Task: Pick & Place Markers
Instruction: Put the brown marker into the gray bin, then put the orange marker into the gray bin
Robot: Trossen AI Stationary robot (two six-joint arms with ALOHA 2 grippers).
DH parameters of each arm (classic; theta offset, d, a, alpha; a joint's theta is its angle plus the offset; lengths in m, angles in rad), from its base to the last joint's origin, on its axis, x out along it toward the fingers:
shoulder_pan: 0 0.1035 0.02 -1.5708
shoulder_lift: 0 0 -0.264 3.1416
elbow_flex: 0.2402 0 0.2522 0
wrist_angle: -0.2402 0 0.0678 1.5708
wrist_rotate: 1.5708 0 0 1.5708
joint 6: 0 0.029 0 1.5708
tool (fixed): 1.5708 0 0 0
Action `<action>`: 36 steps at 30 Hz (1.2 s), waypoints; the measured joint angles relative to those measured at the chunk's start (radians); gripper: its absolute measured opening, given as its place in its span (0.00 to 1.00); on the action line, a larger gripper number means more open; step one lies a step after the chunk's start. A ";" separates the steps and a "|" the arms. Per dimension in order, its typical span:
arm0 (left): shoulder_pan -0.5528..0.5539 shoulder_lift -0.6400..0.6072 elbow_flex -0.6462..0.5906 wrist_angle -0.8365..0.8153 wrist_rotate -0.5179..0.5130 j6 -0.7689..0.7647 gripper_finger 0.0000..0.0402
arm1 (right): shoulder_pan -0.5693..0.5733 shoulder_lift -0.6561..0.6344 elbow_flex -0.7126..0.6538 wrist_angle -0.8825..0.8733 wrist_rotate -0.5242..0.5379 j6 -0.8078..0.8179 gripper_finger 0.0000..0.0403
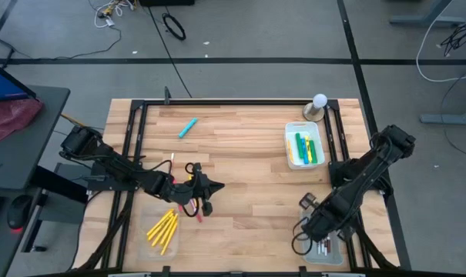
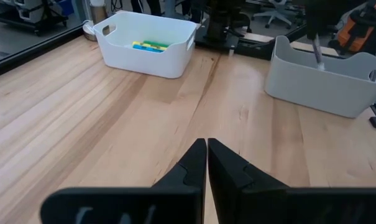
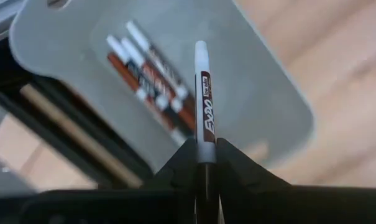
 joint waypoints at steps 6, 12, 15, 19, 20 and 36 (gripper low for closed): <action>0.009 0.000 0.000 0.011 -0.003 0.000 0.05 | 0.021 0.050 -0.088 0.198 0.005 -0.058 0.11; 0.024 0.000 0.000 0.026 -0.004 -0.007 0.05 | 0.045 0.116 -0.093 0.269 0.002 -0.100 0.11; 0.024 0.000 0.000 0.028 -0.004 -0.020 0.05 | 0.045 0.146 -0.094 0.267 0.001 -0.090 0.13; 0.024 0.000 0.000 0.031 -0.004 -0.021 0.05 | 0.045 0.167 -0.112 0.276 0.004 -0.078 0.21; 0.024 0.000 0.000 0.031 -0.004 -0.023 0.05 | 0.045 0.168 -0.114 0.276 0.004 -0.072 0.24; 0.024 0.000 0.000 0.031 -0.004 -0.026 0.05 | -0.023 0.144 0.221 -0.132 0.162 0.561 0.38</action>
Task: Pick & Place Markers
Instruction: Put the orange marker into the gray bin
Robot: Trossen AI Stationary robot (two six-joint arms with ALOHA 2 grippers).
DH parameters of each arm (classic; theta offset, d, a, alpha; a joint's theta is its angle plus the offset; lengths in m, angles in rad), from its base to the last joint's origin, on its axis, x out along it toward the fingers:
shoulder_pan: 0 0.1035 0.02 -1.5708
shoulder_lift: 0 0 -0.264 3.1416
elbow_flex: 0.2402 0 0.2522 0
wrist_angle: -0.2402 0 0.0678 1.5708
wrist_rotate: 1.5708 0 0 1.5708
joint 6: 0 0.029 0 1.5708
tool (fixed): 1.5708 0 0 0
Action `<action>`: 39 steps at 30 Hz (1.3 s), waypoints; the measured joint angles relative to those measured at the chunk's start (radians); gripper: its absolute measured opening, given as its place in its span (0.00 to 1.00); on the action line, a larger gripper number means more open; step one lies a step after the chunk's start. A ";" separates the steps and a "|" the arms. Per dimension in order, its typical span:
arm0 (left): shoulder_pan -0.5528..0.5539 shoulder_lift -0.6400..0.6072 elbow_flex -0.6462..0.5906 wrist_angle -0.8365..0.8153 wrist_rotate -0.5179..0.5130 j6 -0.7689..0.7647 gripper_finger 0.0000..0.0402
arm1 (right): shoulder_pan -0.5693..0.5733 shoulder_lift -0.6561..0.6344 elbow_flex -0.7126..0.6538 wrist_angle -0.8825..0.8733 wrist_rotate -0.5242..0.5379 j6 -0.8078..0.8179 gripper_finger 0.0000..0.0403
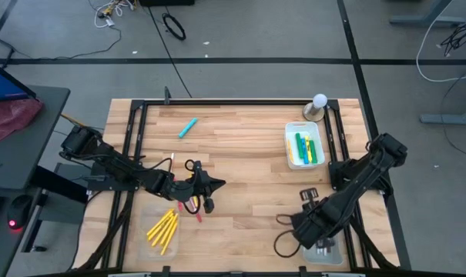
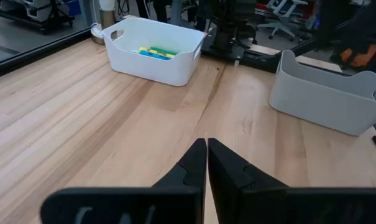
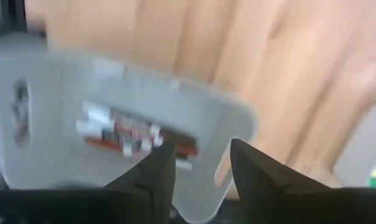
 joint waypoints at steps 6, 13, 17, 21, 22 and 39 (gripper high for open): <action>0.000 0.000 0.000 0.000 0.000 0.000 0.05 | -0.017 -0.001 0.038 0.168 0.387 0.171 0.33; -0.002 0.000 0.000 0.000 0.000 -0.001 0.05 | -0.045 -0.001 -0.189 0.718 0.879 0.087 0.30; -0.004 0.000 0.000 -0.001 0.001 -0.001 0.05 | -0.117 0.001 -0.417 1.238 0.900 0.001 0.30; -0.012 -0.028 0.000 -0.068 0.035 -0.001 0.05 | -0.202 0.001 -0.628 1.745 0.859 -0.051 0.30; -0.018 -0.043 0.000 -0.102 0.035 -0.004 0.05 | -0.221 0.001 -0.669 1.849 0.849 -0.052 0.30; -0.069 -0.272 -0.019 -1.294 -0.034 -0.935 0.12 | -0.307 0.001 -0.803 2.129 0.730 -0.088 0.30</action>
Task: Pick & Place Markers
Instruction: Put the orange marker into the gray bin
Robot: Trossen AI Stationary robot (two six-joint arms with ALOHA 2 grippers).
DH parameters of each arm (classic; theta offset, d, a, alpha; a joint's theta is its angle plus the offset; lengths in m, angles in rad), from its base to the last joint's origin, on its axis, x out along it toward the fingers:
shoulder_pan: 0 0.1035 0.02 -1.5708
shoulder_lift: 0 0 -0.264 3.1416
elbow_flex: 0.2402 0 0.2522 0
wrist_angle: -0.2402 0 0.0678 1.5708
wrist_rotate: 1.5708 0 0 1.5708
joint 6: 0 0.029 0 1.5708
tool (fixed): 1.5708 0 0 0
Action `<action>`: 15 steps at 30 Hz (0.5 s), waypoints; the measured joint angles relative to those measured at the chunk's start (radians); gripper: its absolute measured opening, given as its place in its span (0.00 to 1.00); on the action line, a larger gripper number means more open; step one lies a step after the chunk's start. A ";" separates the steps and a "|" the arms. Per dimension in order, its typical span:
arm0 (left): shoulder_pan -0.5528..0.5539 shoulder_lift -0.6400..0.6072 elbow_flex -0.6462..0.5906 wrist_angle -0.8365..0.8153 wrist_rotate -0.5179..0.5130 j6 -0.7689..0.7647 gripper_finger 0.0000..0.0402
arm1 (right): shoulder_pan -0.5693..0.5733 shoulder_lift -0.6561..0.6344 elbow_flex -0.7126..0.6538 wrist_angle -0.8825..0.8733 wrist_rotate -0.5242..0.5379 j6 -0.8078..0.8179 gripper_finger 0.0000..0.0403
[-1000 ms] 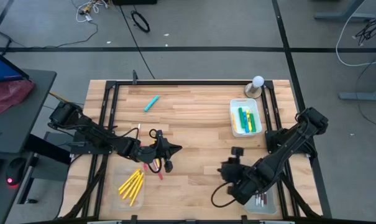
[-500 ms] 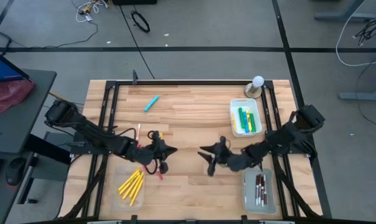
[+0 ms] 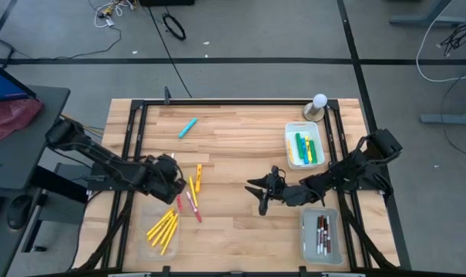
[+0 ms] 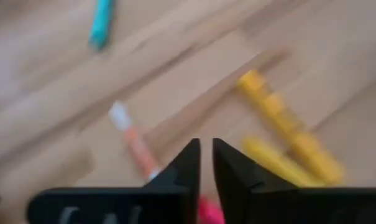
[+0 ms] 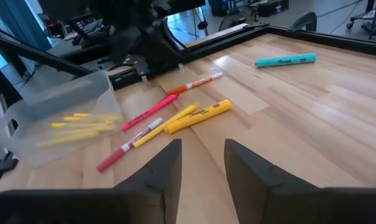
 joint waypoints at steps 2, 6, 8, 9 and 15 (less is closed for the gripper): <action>0.005 0.003 -0.038 0.001 0.038 -0.054 0.20 | 0.000 0.000 0.000 -0.003 0.001 -0.001 0.30; 0.007 0.003 -0.129 0.061 0.078 -0.165 0.39 | 0.000 0.000 0.000 -0.008 0.002 -0.002 0.30; 0.007 0.003 -0.173 0.115 0.083 -0.224 0.47 | 0.000 0.000 0.000 -0.010 0.002 -0.003 0.30; 0.007 0.003 -0.192 0.140 0.074 -0.249 0.51 | 0.000 0.000 0.000 -0.014 0.002 -0.003 0.30; 0.025 0.003 -0.299 0.247 -0.009 -0.354 0.58 | 0.000 0.000 0.000 -0.017 0.002 -0.014 0.30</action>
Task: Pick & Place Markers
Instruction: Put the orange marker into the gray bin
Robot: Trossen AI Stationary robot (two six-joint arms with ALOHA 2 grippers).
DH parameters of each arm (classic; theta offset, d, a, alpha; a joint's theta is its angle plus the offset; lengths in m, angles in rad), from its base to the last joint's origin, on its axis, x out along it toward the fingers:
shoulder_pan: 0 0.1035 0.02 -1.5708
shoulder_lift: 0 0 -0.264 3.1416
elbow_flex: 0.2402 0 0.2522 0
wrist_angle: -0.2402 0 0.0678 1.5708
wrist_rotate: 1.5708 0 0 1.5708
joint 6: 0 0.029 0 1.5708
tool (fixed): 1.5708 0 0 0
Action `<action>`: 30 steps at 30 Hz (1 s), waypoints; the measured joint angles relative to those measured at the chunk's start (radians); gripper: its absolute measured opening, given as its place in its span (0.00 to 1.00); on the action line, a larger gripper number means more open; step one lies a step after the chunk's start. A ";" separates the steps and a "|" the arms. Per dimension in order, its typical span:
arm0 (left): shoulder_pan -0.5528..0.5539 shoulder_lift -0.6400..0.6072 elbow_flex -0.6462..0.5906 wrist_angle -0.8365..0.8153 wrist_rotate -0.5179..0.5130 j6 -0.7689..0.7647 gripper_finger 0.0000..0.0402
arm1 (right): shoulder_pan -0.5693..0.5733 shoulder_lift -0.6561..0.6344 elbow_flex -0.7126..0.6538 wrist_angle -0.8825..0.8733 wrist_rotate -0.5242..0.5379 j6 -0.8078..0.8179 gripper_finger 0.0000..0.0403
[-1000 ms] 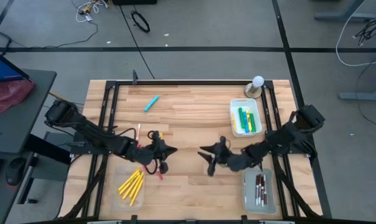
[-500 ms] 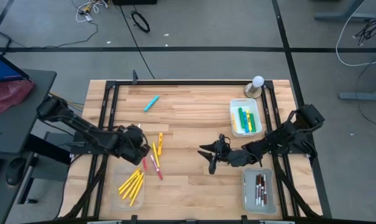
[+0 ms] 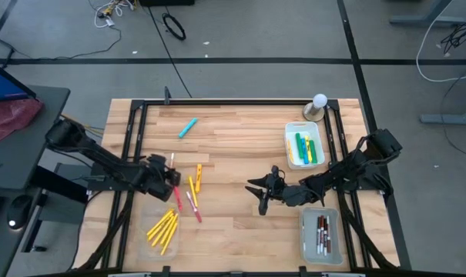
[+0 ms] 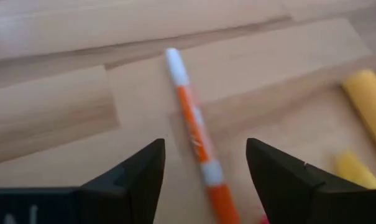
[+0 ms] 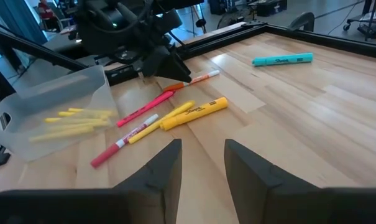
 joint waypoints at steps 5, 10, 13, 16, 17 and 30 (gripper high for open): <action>0.044 -0.002 -0.079 0.108 -0.021 0.009 0.50 | 0.000 0.000 0.000 -0.005 0.000 -0.001 0.30; 0.056 -0.002 -0.125 0.191 -0.057 0.052 0.34 | 0.000 0.000 0.000 -0.005 0.000 -0.001 0.30; 0.056 -0.002 -0.138 0.200 -0.065 0.066 0.23 | 0.000 0.000 0.000 -0.005 0.000 -0.001 0.30; 0.056 -0.002 -0.147 0.218 -0.079 0.076 0.11 | 0.000 0.000 0.000 -0.006 0.000 -0.001 0.30; 0.056 -0.002 -0.147 0.224 -0.082 0.087 0.09 | 0.000 0.000 0.000 -0.008 0.000 -0.001 0.30; 0.056 0.001 -0.081 0.644 -0.210 0.477 0.09 | 0.000 0.000 0.000 -0.022 0.000 -0.001 0.30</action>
